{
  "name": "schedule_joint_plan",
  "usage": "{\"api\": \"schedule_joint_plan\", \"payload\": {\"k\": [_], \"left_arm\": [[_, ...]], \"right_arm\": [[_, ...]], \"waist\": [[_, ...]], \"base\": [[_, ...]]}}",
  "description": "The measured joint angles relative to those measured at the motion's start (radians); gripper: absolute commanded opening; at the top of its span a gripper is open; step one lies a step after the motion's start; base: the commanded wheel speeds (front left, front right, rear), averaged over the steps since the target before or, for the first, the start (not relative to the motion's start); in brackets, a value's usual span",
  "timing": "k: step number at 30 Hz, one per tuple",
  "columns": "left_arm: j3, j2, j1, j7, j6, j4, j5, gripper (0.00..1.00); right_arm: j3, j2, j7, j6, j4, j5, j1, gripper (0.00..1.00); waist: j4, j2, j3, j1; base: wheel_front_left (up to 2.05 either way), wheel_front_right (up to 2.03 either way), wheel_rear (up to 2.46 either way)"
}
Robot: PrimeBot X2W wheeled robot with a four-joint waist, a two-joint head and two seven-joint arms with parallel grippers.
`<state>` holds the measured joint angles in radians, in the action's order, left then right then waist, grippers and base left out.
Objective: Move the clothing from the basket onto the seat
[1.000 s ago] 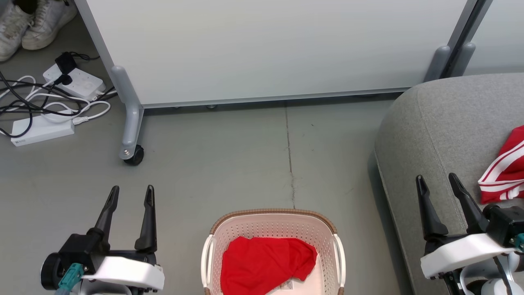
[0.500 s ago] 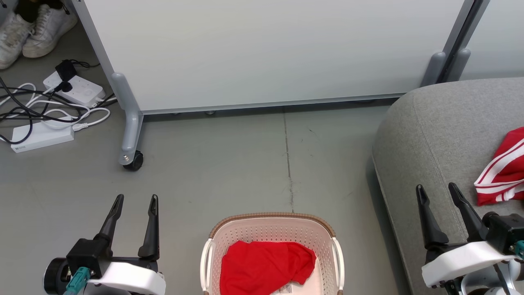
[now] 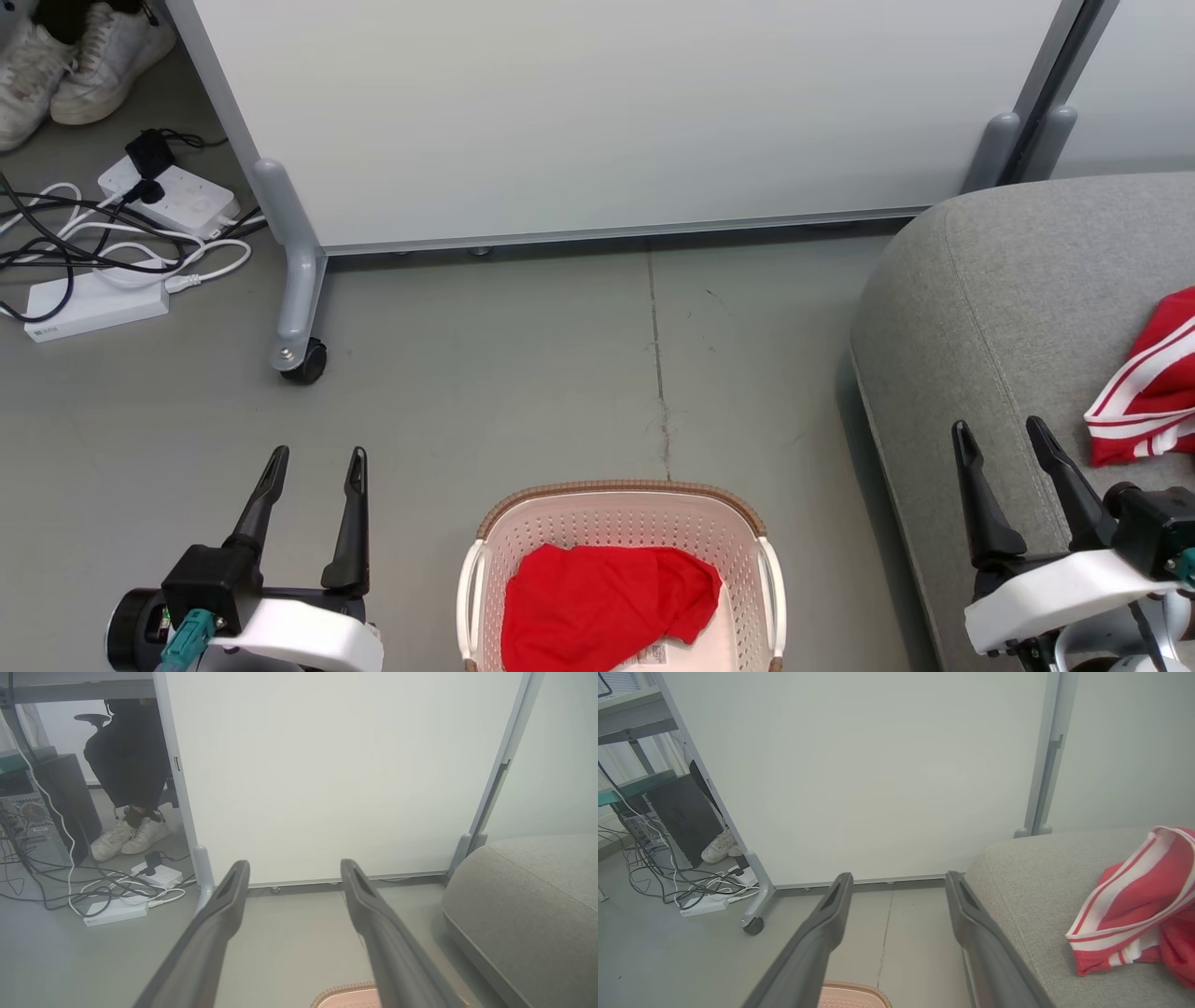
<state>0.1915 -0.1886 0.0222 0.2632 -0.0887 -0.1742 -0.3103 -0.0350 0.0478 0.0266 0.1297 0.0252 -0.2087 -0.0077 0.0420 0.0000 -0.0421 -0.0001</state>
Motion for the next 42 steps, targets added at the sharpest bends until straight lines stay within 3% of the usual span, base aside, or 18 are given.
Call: {"api": "schedule_joint_plan", "payload": {"k": [9,18,34,42], "left_arm": [[0.002,0.012,0.029,0.000,0.003,0.028,0.023,1.00],[0.078,0.047,0.202,0.000,0.057,-0.011,0.081,1.00],[0.229,0.092,0.500,-0.007,0.156,-0.441,0.160,1.00],[0.250,0.067,0.636,-0.040,0.176,-0.676,0.176,1.00]], "right_arm": [[0.000,0.000,-0.004,0.000,-0.021,-0.001,-0.006,1.00],[0.010,0.000,-0.007,0.000,-0.089,0.000,-0.083,1.00],[0.091,0.002,0.100,0.000,-0.135,-0.061,-0.242,1.00],[0.152,0.002,0.174,0.000,-0.122,-0.121,-0.304,1.00]], "waist": [[-0.005,0.0000,-0.037,0.0000],[-0.031,0.0000,-0.163,0.0000],[-0.188,0.0000,-0.521,0.0000],[-0.285,0.0000,-0.692,0.0000]], "base": [[0.00,0.00,0.00],[0.00,0.00,0.00],[0.00,0.00,0.00],[0.00,0.00,0.00]]}}
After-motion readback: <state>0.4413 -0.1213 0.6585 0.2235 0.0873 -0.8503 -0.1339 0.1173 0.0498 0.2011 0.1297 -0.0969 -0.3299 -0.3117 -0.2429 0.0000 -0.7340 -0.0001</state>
